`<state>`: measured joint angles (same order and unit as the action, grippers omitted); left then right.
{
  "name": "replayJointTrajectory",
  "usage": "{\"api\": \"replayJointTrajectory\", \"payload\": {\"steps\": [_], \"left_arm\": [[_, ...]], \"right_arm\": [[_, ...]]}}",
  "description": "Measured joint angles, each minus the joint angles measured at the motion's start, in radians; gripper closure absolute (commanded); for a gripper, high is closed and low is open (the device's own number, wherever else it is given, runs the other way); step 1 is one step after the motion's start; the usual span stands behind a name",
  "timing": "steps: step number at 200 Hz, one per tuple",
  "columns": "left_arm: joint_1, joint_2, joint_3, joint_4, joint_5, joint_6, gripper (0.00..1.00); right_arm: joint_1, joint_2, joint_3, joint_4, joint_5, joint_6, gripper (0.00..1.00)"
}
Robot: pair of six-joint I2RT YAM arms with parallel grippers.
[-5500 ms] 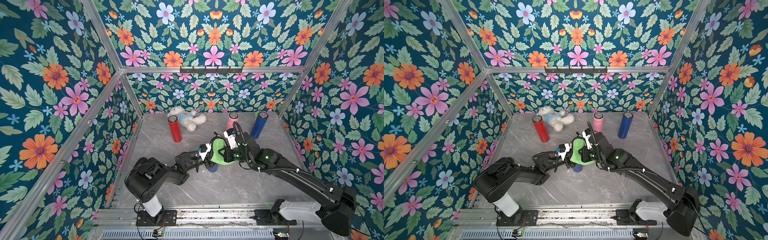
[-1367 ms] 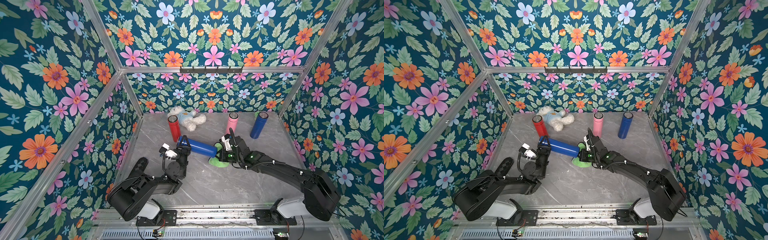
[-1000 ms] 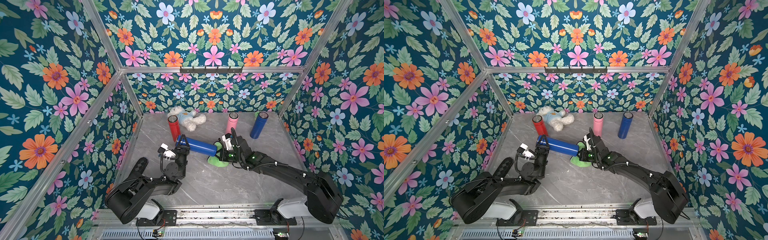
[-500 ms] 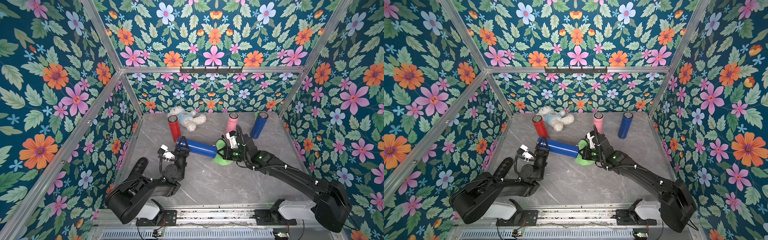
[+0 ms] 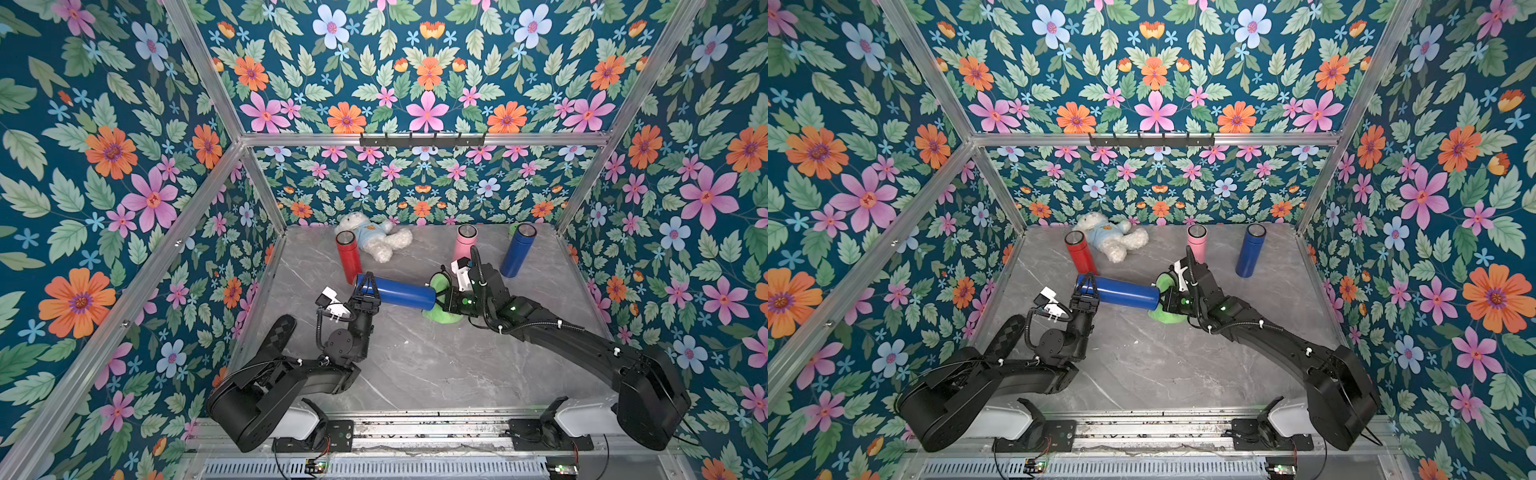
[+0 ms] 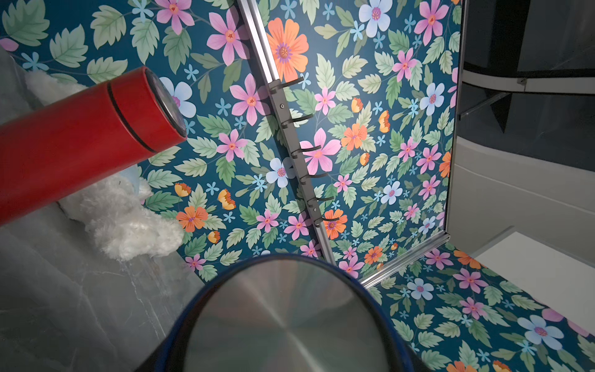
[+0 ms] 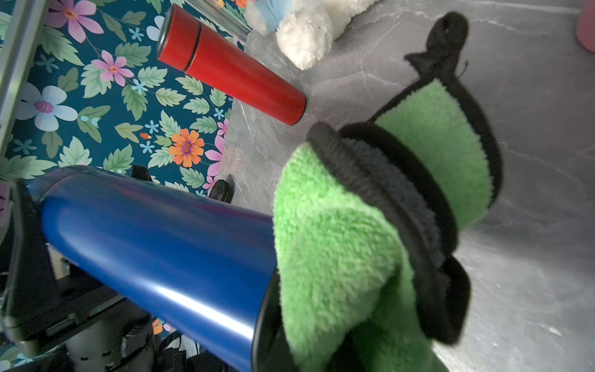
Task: Wipe the surface of the thermos
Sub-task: Wipe the dirt from the surface of the thermos.
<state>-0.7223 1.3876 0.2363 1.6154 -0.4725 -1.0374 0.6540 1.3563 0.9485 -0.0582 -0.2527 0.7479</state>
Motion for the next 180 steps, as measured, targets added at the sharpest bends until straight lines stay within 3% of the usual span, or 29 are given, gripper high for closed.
{"api": "replayJointTrajectory", "payload": {"steps": [54, 133, 180], "left_arm": [[-0.001, 0.014, -0.014, 0.000, 0.023, -0.006, 1.00], [-0.002, -0.005, 0.007, -0.107, 0.057, 0.082, 1.00], [-0.003, -0.076, -0.027, -0.120, 0.054, 0.099, 1.00]], "right_arm": [[-0.003, -0.063, 0.019, -0.067, 0.029, -0.019, 1.00], [-0.003, 0.027, -0.033, 0.093, -0.002, -0.011, 1.00], [-0.001, -0.021, -0.088, 0.124, 0.008, -0.008, 1.00]]}}
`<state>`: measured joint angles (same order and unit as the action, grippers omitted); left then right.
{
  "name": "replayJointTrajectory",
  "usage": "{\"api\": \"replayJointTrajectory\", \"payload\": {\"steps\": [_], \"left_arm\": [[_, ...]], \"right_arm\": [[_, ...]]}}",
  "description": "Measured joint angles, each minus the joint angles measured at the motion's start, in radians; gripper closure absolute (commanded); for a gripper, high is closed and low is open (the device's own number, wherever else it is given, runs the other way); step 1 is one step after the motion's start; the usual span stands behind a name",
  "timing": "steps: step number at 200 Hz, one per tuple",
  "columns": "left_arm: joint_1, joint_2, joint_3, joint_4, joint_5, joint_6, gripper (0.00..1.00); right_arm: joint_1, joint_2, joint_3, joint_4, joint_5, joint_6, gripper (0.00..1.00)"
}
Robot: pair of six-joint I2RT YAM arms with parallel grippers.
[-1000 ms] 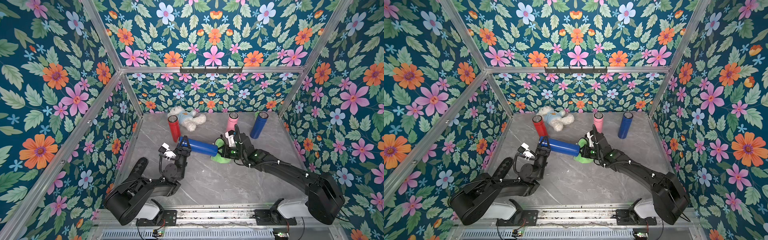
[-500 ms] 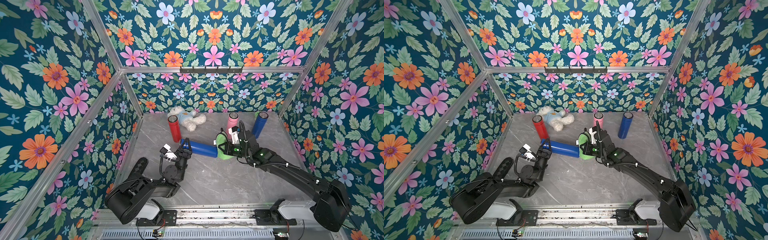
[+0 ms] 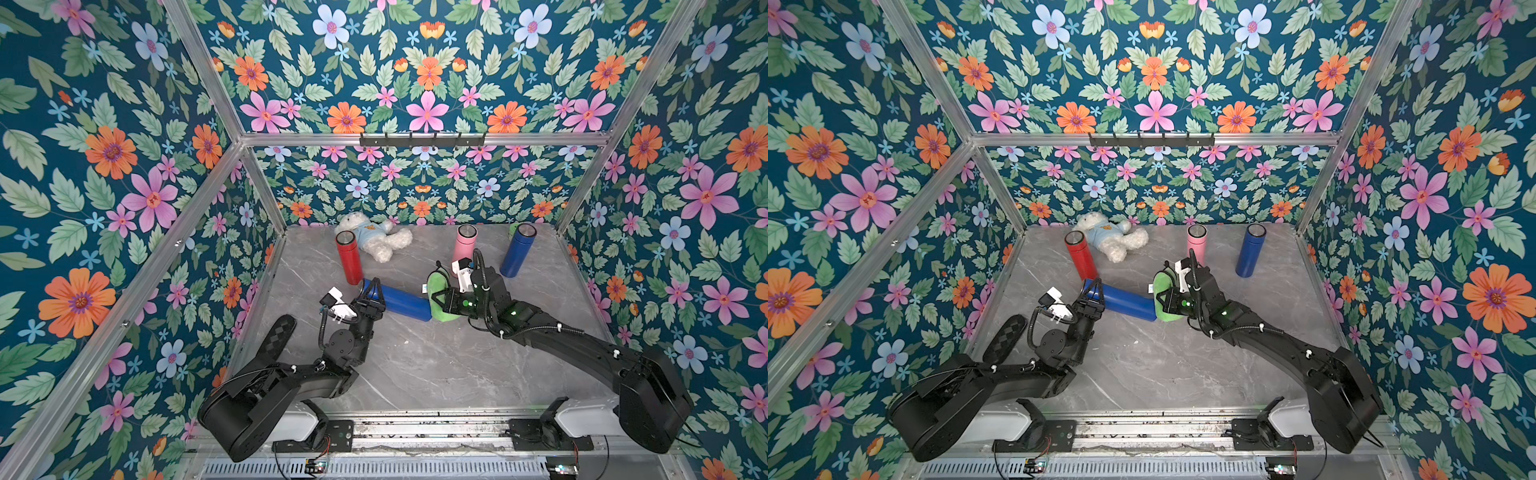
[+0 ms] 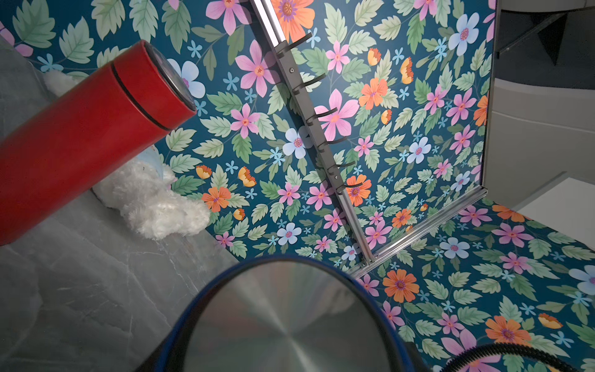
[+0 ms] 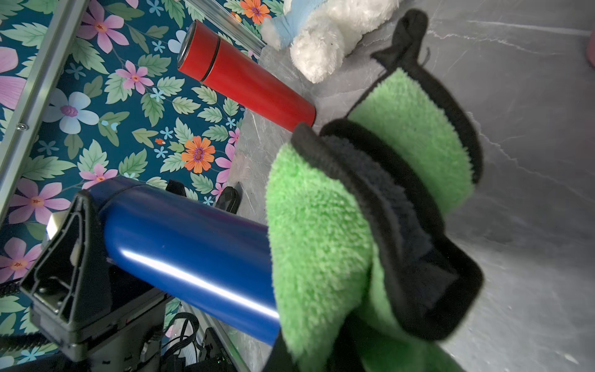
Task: Wipe the surface of the thermos
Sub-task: Wipe the dirt from the surface of the thermos.
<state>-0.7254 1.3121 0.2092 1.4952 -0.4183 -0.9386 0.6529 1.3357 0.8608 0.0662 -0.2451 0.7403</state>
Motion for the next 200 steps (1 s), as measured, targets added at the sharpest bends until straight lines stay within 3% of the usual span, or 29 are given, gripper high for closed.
{"api": "replayJointTrajectory", "payload": {"steps": [101, 200], "left_arm": [[-0.001, 0.005, 0.008, 0.031, -0.003, -0.050, 1.00], [0.000, 0.006, 0.014, 0.076, 0.006, -0.079, 1.00]], "right_arm": [[-0.010, -0.029, -0.040, 0.000, 0.031, 0.007, 1.00], [-0.047, -0.010, -0.052, 0.085, -0.053, 0.073, 1.00]]}}
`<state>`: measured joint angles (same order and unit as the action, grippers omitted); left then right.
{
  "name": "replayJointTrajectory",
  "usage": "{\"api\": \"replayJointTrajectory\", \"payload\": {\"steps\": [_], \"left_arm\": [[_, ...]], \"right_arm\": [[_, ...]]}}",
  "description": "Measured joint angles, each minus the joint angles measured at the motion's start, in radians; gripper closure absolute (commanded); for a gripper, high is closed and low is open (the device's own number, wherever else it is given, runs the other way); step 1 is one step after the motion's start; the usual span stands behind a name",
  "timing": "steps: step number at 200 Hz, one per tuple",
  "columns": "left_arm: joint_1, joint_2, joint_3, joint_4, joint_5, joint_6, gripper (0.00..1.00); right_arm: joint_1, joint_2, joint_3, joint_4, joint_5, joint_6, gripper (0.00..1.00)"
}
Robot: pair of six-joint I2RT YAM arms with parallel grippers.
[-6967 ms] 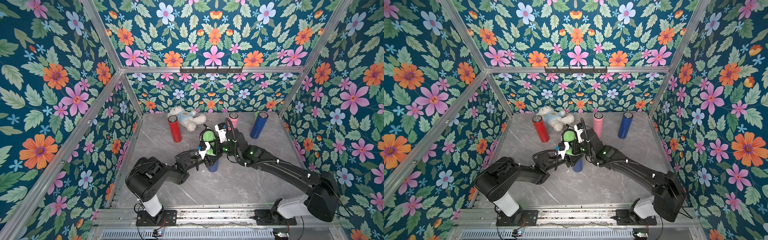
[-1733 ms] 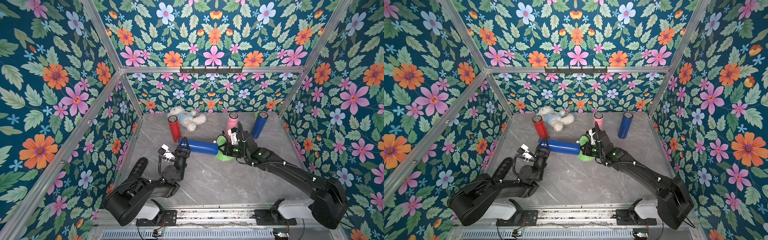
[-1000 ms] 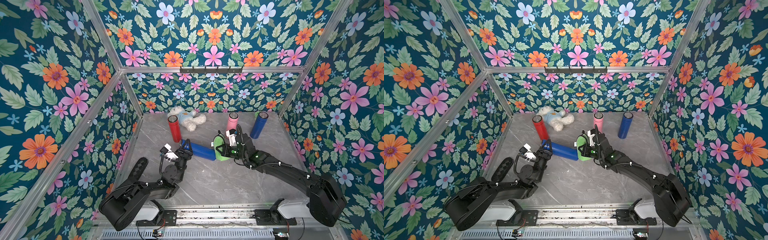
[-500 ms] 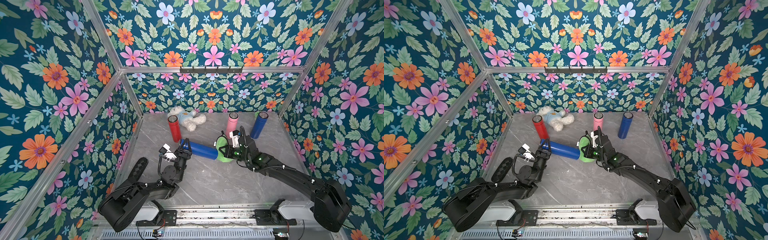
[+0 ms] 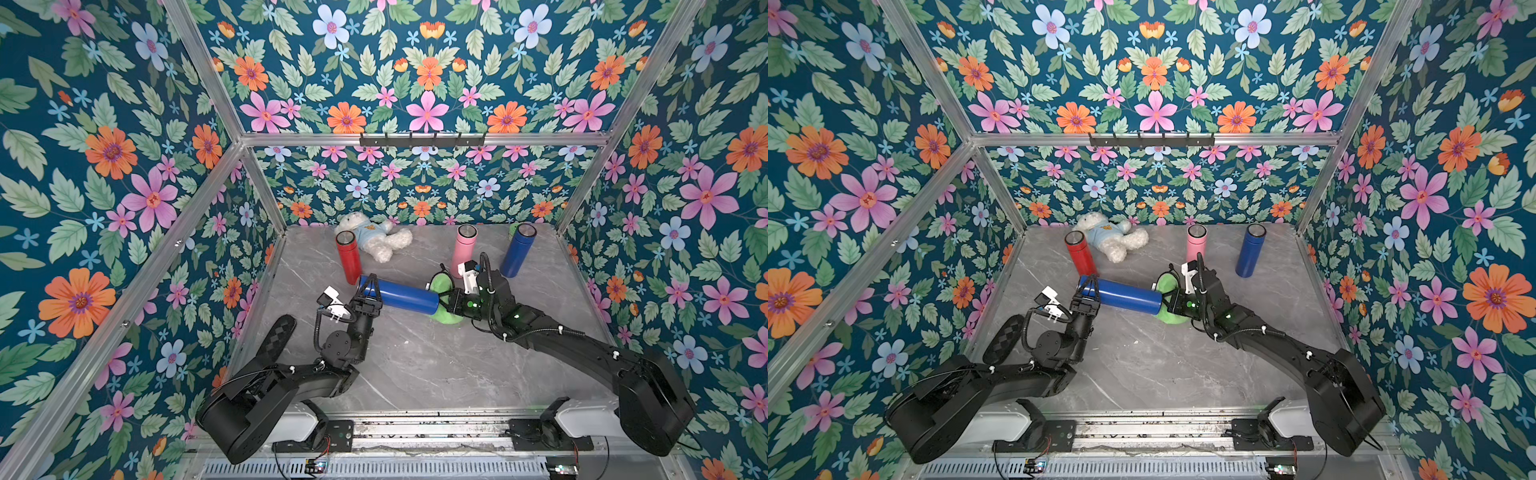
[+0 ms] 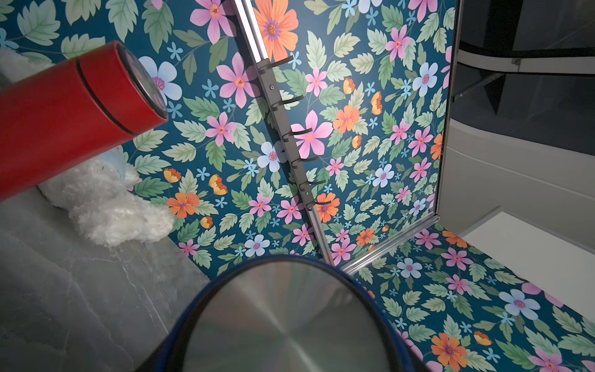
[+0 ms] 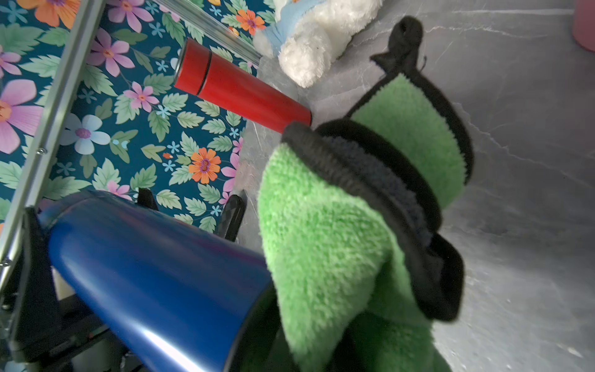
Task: Wipe the surface of the thermos
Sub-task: Wipe the dirt from the surface of the thermos, then place the thermos at the center of the board.
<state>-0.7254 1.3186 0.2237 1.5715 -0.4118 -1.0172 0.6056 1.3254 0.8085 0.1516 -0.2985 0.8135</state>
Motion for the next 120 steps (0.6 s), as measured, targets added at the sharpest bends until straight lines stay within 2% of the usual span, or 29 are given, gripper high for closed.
{"api": "replayJointTrajectory", "payload": {"steps": [70, 120], "left_arm": [[-0.001, 0.026, -0.011, 0.013, 0.033, 0.092, 1.00], [-0.001, -0.019, 0.109, -0.039, 0.126, 0.295, 1.00]], "right_arm": [[-0.019, -0.098, 0.011, -0.002, -0.039, 0.024, 1.00], [-0.021, -0.293, -0.011, -0.173, -0.006, -0.014, 1.00]]}}
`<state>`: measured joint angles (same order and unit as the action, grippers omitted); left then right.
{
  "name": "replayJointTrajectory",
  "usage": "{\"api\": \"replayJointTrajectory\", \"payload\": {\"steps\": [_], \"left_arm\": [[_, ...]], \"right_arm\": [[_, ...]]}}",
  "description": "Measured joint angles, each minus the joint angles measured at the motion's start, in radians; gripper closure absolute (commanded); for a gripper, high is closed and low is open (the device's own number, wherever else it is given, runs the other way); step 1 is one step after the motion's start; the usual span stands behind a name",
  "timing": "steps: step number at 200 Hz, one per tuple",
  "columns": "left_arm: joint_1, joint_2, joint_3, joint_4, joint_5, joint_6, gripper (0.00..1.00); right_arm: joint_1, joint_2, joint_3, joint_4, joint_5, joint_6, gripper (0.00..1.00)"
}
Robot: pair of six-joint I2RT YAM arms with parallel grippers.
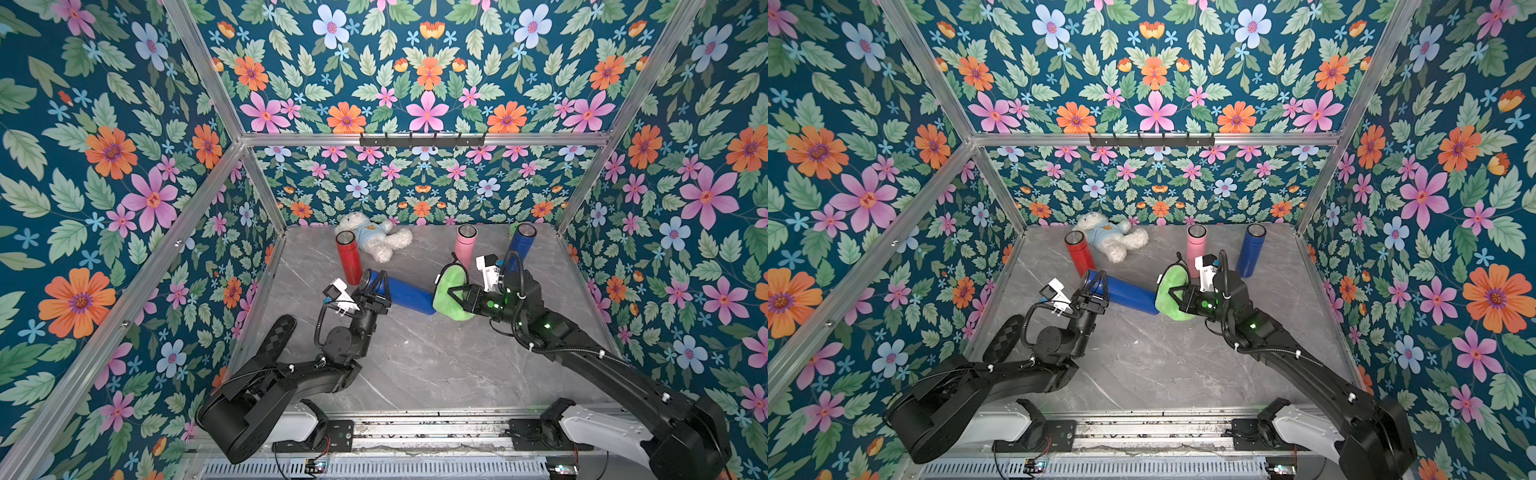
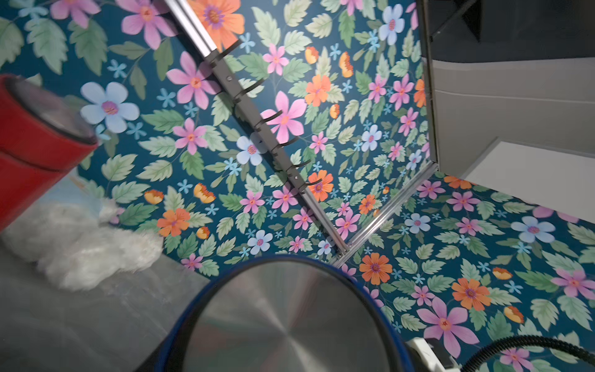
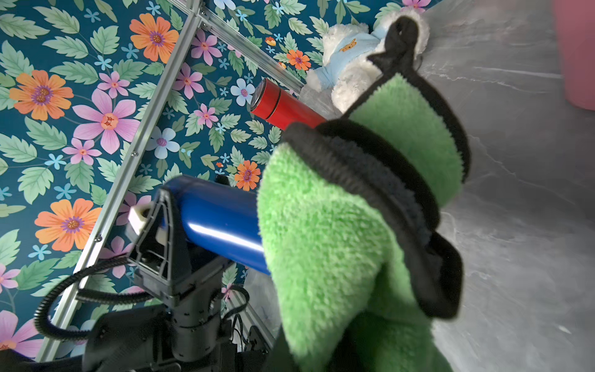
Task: Wipe the surface of the thermos
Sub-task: Place the thermos at the center of the board.
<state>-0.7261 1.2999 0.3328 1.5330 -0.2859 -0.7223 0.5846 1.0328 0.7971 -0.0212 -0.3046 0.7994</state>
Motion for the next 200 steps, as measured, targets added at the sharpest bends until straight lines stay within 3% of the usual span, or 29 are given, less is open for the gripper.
{"api": "replayJointTrajectory", "payload": {"steps": [37, 85, 158, 200], "left_arm": [[0.000, 0.008, 0.169, -0.133, 0.094, 0.230, 1.00], [0.026, 0.195, 0.326, -0.280, 0.138, 0.472, 1.00], [0.187, 0.505, 0.551, -0.310, 0.237, 0.541, 1.00], [0.223, 0.607, 0.626, -0.314, 0.296, 0.557, 1.00]], "right_arm": [[0.000, -0.229, -0.066, -0.212, 0.060, -0.047, 1.00], [0.000, -0.453, -0.084, -0.478, 0.157, -0.079, 1.00], [-0.001, -0.439, -0.093, -0.557, 0.203, -0.119, 1.00], [-0.001, -0.388, -0.097, -0.541, 0.211, -0.122, 1.00]]}}
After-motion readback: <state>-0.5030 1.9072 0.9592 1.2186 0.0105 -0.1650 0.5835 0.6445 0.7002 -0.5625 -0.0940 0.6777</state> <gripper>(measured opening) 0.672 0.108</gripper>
